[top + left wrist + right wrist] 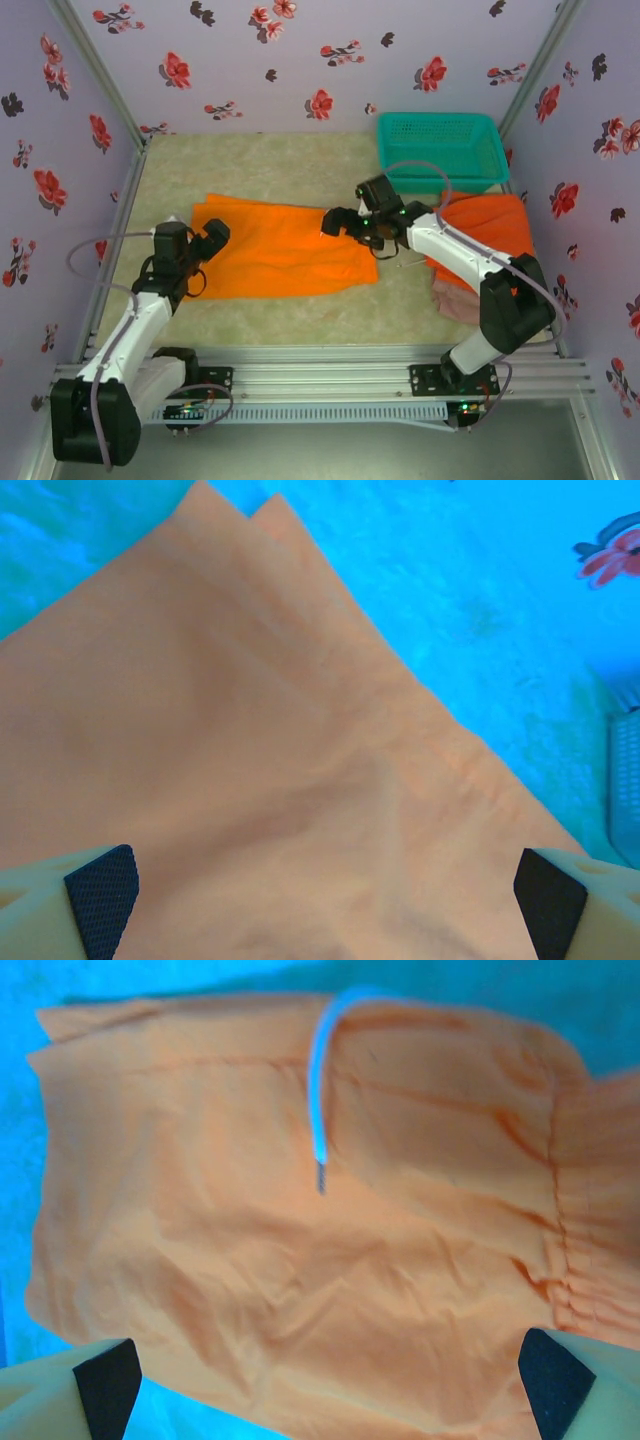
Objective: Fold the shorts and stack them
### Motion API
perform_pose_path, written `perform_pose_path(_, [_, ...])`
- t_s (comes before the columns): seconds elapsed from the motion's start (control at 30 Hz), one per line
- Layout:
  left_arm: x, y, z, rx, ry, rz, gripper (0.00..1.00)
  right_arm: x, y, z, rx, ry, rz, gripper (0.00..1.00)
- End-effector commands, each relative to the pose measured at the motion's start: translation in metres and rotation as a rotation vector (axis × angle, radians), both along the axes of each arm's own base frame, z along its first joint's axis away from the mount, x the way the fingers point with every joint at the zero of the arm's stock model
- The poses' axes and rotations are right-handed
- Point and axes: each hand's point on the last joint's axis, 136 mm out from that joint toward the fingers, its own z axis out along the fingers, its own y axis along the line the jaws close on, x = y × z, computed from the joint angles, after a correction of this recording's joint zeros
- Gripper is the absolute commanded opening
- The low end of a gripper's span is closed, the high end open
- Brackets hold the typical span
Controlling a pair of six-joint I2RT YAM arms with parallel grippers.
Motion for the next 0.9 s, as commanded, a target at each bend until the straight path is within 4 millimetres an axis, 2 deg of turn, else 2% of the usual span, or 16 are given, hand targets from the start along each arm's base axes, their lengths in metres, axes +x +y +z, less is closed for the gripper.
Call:
perform_pose_path(0.0, [-0.001,-0.005,0.006,0.013,0.003,-0.045,1.0,0.018,-0.024,0.005,-0.212,-0.06,0.008,0.99])
perform_pose_path(0.1, [0.0,-0.004,0.003,0.014,0.029,-0.043,0.99,0.033,-0.044,-0.002,-0.342,-0.061,0.0,0.94])
perform_pose_path(0.2, [-0.001,-0.002,-0.002,0.018,0.067,-0.035,0.99,0.044,-0.055,-0.019,-0.402,-0.011,0.007,0.84])
perform_pose_path(0.37, [-0.001,0.001,-0.006,0.009,0.083,-0.02,0.99,0.053,-0.06,-0.057,-0.473,0.056,0.028,0.64])
perform_pose_path(0.47, [-0.003,0.002,-0.009,0.011,0.087,-0.016,0.99,0.057,-0.074,-0.086,-0.551,0.106,0.005,0.48])
perform_pose_path(0.6, [-0.005,0.007,-0.014,0.011,0.099,0.0,1.0,0.061,-0.091,-0.117,-0.618,0.162,-0.018,0.33])
perform_pose_path(0.77, [-0.007,0.013,-0.017,0.007,0.101,0.027,0.99,0.061,-0.095,-0.136,-0.647,0.189,-0.023,0.28])
perform_pose_path(0.87, [-0.009,0.017,-0.015,0.004,0.093,0.04,0.99,0.062,-0.093,-0.134,-0.628,0.181,-0.025,0.34])
